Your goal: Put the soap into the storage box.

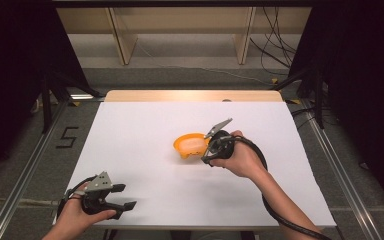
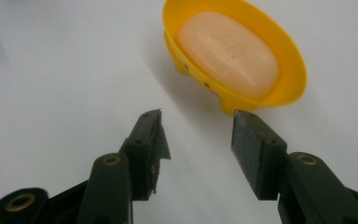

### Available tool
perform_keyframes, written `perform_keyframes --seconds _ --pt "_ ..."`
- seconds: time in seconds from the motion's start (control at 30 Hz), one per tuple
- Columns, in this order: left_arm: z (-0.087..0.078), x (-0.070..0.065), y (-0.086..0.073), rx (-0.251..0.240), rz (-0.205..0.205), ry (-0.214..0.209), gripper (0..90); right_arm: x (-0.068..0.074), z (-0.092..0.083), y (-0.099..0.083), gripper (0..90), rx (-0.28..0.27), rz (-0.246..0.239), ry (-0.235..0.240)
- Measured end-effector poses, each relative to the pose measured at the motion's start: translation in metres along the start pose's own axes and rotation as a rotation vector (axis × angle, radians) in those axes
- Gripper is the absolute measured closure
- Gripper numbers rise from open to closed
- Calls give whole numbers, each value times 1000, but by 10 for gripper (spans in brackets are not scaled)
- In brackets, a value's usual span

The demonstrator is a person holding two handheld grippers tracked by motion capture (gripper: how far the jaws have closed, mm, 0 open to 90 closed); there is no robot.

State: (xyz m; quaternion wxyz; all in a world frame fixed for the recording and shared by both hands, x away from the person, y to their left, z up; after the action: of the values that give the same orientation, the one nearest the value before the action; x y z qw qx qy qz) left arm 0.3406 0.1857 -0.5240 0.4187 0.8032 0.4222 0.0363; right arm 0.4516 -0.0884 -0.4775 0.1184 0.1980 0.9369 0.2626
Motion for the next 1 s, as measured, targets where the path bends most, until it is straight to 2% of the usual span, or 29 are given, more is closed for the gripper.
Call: perform_keyframes --seconds 0.1,0.13,0.17,0.2,0.27,0.3,0.33,0.37,0.43,0.47,0.53,0.57,0.6,0.73,0.77,0.83,1.0 --pt "0 1 -1 8 4 4 257 5 -3 -13 533 -7 34 3" --pt "0 1 -1 9 4 3 257 5 -3 -16 534 -20 24 -4" --pt "0 1 -1 9 3 3 257 6 -2 -19 540 -24 55 -23" --pt "0 1 -1 8 3 3 258 6 -4 -25 547 -35 53 -25" --pt "1 0 -1 5 -2 -1 257 8 -5 -33 557 -37 97 -34" --pt "1 0 -1 6 -2 0 257 9 -5 -37 561 -46 93 -37" --pt "1 0 -1 7 -2 0 257 9 -5 -43 566 -53 120 -55" --pt "2 -1 -1 2 -10 -2 257 11 -7 -48 575 -45 119 -39" --pt "2 -1 -1 0 -13 -2 257 12 -5 -56 593 -69 119 -58" --pt "2 -1 -1 1 -13 -1 257 14 -5 -60 598 -71 144 -57" --pt "2 1 -1 13 0 9 257 17 -7 -68 611 -68 157 -55" --pt "2 1 -2 12 -1 10 257 17 -6 -70 613 -86 156 -68" --pt "2 1 -2 12 -2 11 258 18 -8 -74 617 -77 169 -64" --pt "3 0 -1 1 -17 4 257 18 -12 -83 626 -79 173 -79" --pt "2 4 -3 26 -9 22 257 19 -12 -84 626 -83 184 -76" --pt "3 3 -2 13 -13 14 257 20 -13 -90 627 -82 190 -79" --pt "2 3 -2 8 -12 12 257 21 -10 -98 633 -130 195 -115"
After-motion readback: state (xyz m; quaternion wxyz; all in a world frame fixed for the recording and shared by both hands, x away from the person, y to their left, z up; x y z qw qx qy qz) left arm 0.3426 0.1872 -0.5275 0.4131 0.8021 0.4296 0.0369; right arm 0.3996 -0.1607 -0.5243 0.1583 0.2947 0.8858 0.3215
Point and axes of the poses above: each handheld gripper's, and its own axes: z roughly forward along the jaws, y roughly out of its top, x roughly to its left, the point moved 9 cm from there along z, roughly forward along the jaws, and after that the axes turned 13 degrees about -z, right-handed, at the moved point
